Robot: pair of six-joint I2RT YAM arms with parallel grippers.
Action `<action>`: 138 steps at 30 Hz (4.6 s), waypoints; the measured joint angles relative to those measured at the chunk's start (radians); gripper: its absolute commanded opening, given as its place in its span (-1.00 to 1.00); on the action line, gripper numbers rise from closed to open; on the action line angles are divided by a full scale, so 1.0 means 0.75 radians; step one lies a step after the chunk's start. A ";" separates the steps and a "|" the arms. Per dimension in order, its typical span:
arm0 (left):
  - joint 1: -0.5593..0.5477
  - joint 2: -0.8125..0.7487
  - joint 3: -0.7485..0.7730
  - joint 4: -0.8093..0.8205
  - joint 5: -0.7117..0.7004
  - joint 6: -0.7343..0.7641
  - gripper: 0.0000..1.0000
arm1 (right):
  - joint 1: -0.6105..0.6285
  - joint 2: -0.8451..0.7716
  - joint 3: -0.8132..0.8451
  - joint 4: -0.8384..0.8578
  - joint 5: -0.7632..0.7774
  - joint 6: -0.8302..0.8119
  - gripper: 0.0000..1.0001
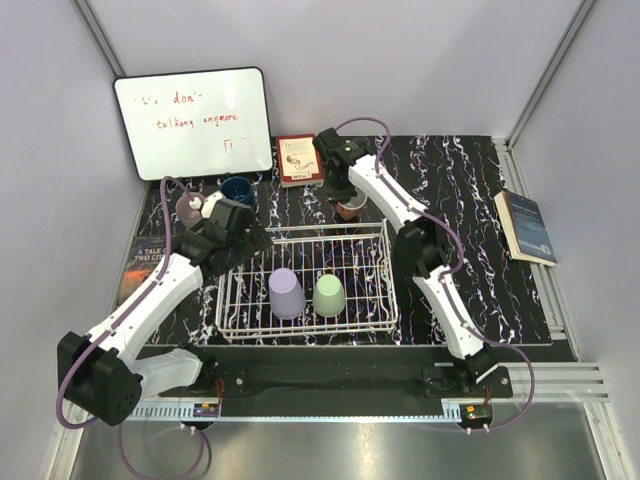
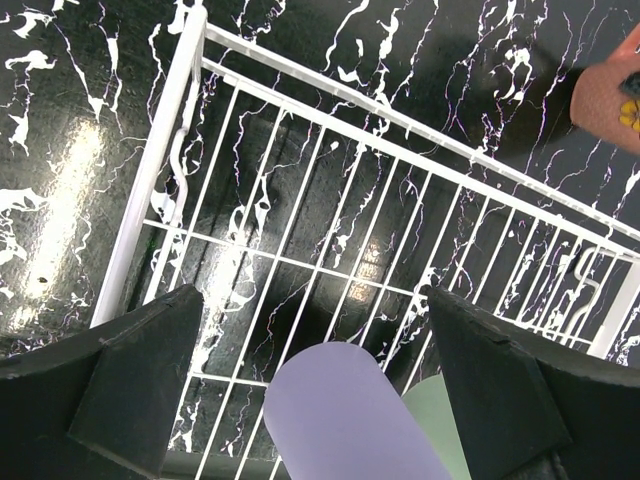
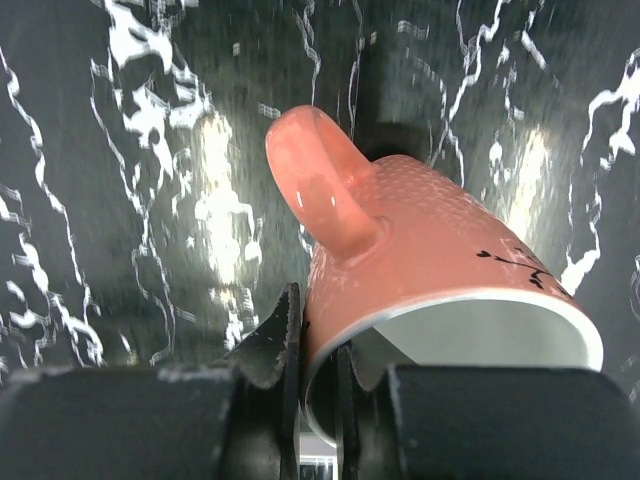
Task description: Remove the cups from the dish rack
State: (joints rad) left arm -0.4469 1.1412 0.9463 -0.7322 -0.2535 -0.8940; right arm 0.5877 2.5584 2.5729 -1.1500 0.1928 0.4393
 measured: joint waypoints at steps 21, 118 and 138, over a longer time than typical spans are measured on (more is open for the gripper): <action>-0.034 0.035 0.001 0.001 0.027 -0.002 0.96 | 0.146 -0.071 -0.063 -0.129 -0.067 -0.038 -1.00; -0.903 -0.198 -0.099 0.046 -0.396 0.376 0.98 | 0.403 -2.017 -2.217 0.995 0.221 0.108 1.00; -0.950 -0.202 -0.154 0.042 -0.429 0.282 -1.00 | 0.403 -2.052 -2.290 1.018 0.206 0.110 0.99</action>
State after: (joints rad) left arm -1.1595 0.9897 0.8307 -0.7010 -0.5751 -0.6823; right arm 0.8902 1.0191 0.8551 -0.3866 0.3473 0.5217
